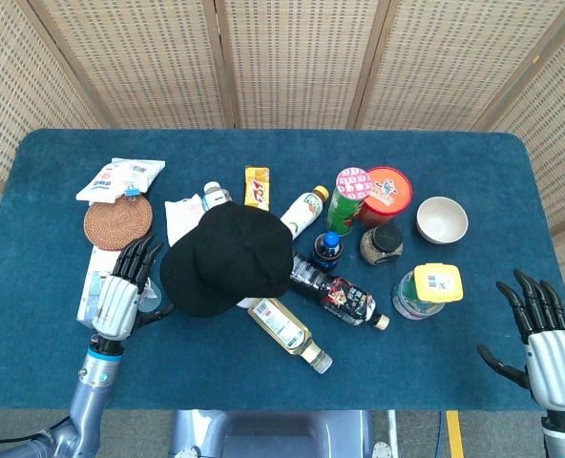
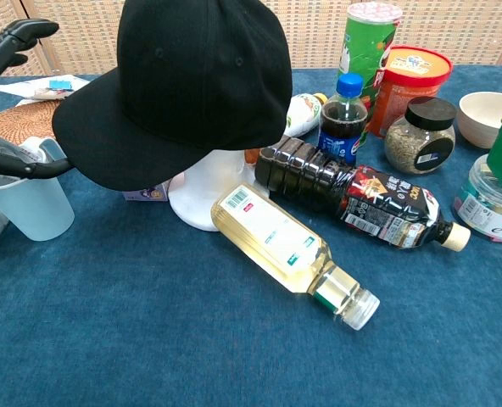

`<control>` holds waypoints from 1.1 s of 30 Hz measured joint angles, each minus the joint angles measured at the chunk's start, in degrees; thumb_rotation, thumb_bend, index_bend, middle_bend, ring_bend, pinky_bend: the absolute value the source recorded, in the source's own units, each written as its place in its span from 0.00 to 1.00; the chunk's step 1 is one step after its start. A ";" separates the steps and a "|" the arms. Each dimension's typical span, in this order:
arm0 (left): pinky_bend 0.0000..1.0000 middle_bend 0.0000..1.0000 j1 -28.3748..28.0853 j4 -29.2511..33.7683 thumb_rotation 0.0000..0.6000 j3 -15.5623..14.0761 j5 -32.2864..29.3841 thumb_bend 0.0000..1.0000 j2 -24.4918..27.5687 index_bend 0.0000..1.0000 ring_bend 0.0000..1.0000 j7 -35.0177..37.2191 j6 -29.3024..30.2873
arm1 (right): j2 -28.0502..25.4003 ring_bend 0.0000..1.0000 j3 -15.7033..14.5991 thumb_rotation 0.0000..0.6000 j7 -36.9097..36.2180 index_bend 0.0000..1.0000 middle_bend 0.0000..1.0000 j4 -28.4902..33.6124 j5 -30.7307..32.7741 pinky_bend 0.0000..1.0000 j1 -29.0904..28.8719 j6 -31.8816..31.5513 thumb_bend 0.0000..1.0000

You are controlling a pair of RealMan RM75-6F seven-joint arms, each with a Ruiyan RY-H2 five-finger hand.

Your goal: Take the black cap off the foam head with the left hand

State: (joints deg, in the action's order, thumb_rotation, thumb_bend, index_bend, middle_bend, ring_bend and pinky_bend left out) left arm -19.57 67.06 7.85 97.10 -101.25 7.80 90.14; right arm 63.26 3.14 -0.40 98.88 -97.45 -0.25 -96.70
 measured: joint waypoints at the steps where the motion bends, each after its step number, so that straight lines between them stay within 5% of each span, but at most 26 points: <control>1: 0.07 0.00 -0.21 -0.29 1.00 0.15 -0.32 0.14 -0.39 0.00 0.00 -0.09 -0.21 | -0.02 0.01 0.04 1.00 0.01 0.09 0.00 0.00 0.07 0.00 0.01 -0.02 0.22; 12: 0.07 0.00 -3.15 -4.86 1.00 2.01 -2.36 0.15 -4.54 0.00 0.00 0.29 -1.32 | 0.10 0.01 0.28 1.00 0.03 0.09 0.00 -0.06 0.31 0.00 -0.01 -0.13 0.22; 22: 0.07 0.00 -5.81 -9.51 1.00 2.67 -2.23 0.34 -7.79 0.05 0.00 2.68 -0.53 | -0.21 0.01 0.73 1.00 -1.22 0.09 0.00 -0.45 1.29 0.00 -0.31 0.34 0.22; 28: 0.16 0.06 -6.82 -12.70 1.00 2.60 -1.70 0.41 -9.69 0.19 0.01 4.49 1.38 | -0.55 0.01 0.77 1.00 -2.22 0.09 0.00 -0.48 1.37 0.00 -0.29 0.20 0.22; 33: 0.23 0.29 -6.98 -16.08 1.00 2.57 -1.27 0.45 -11.37 0.42 0.13 7.28 4.53 | -0.78 0.01 0.67 1.00 -2.86 0.09 0.00 -0.52 1.15 0.00 -0.21 0.00 0.22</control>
State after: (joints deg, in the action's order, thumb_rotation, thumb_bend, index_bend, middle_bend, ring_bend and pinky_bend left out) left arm -26.55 50.98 10.41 95.83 -112.62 15.08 94.67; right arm 62.48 3.81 -3.26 98.36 -96.30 -0.46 -96.70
